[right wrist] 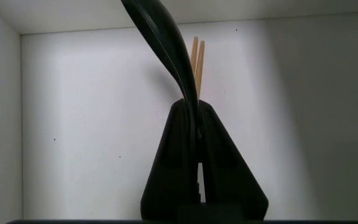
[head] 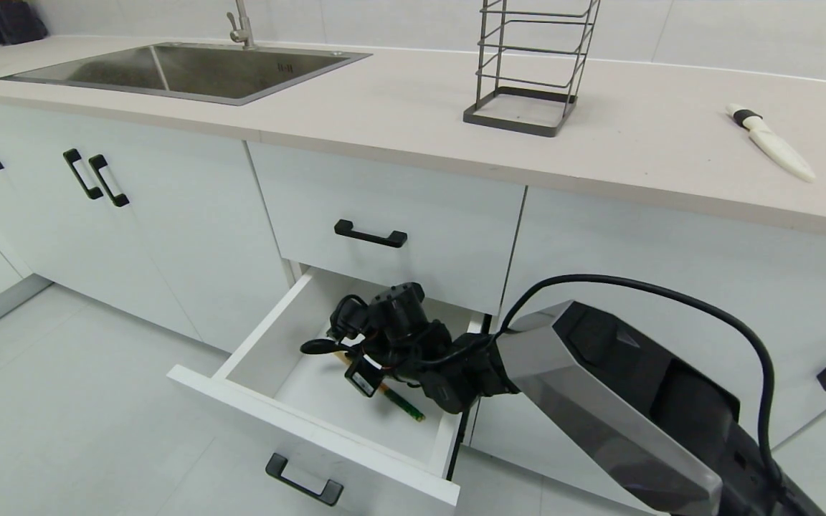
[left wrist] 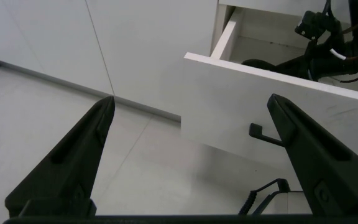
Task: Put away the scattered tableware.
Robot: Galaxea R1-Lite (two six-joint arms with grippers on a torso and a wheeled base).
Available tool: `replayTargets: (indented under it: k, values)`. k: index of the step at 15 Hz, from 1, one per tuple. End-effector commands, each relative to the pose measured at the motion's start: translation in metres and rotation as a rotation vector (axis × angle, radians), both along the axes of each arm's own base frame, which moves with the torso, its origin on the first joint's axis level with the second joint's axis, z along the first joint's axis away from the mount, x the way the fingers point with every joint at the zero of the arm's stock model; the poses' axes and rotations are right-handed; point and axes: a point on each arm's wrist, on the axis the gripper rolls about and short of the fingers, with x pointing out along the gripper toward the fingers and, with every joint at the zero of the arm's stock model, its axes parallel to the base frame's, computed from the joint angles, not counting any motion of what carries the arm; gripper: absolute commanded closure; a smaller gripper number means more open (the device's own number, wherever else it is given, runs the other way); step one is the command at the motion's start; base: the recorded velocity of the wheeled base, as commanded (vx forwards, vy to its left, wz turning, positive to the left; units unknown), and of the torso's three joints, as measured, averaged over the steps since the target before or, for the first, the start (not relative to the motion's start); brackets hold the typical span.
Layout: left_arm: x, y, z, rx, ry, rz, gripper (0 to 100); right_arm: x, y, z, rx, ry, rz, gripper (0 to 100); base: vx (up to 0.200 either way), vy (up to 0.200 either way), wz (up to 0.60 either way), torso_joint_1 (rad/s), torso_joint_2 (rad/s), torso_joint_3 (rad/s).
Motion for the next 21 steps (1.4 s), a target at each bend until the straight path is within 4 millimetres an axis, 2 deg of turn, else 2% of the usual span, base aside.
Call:
replayTargets:
  k: [1, 2, 3, 6, 10, 12, 15, 17, 18, 19, 21]
  values:
    - [0.000, 0.000, 0.000, 0.000, 0.001, 0.001, 0, -0.001, 0.001, -0.004, -0.005, 0.005, 0.001, 100, 0.000, 0.000, 0.00, 0.000, 0.00, 0.000]
    - [0.000, 0.000, 0.000, 0.000, 0.001, 0.000, 0, -0.001, 0.000, -0.004, -0.011, 0.003, -0.007, 100, 0.000, 0.000, 0.00, 0.000, 0.00, 0.000]
    - [0.000, 0.000, 0.000, 0.000, 0.001, 0.000, 0, 0.000, 0.000, -0.004, -0.021, -0.010, -0.038, 0, 0.000, 0.000, 0.00, 0.000, 0.00, 0.000]
    - [0.000, 0.000, 0.000, 0.000, 0.001, 0.001, 0, -0.002, 0.000, -0.003, -0.023, -0.010, -0.052, 0, 0.000, 0.000, 0.00, 0.000, 0.00, 0.000]
    - [0.000, 0.000, 0.000, 0.000, 0.001, 0.001, 0, -0.001, -0.005, 0.022, 0.015, -0.029, -0.049, 0, 0.000, 0.000, 0.00, 0.000, 0.00, 0.000]
    - [0.000, 0.000, 0.000, 0.000, 0.001, 0.000, 0, -0.004, -0.009, 0.024, 0.022, -0.012, -0.019, 0, 0.000, 0.000, 0.00, 0.000, 0.00, 0.000]
    - [0.000, 0.000, 0.000, 0.000, 0.001, 0.000, 0, -0.013, -0.017, 0.016, 0.076, -0.044, 0.004, 0, 0.000, 0.000, 0.00, 0.000, 0.00, 0.000]
    - [0.000, 0.000, 0.000, 0.000, 0.001, 0.001, 0, -0.018, -0.022, 0.031, 0.118, -0.078, 0.009, 0, 0.000, 0.000, 0.00, 0.000, 0.00, 0.000]
    - [0.000, 0.000, 0.000, 0.000, 0.001, 0.000, 0, -0.018, -0.023, 0.032, 0.120, -0.078, 0.010, 0, 0.000, 0.000, 0.00, 0.000, 0.00, 0.000]
    - [0.000, 0.000, 0.000, 0.000, 0.001, 0.001, 0, -0.025, -0.026, 0.052, 0.185, -0.108, 0.040, 0, 0.000, 0.000, 0.00, 0.000, 0.00, 0.000]
    - [0.000, 0.000, 0.000, 0.000, 0.001, 0.000, 0, -0.030, -0.027, 0.071, 0.269, -0.163, 0.055, 0, 0.000, 0.000, 0.00, 0.000, 0.00, 0.000]
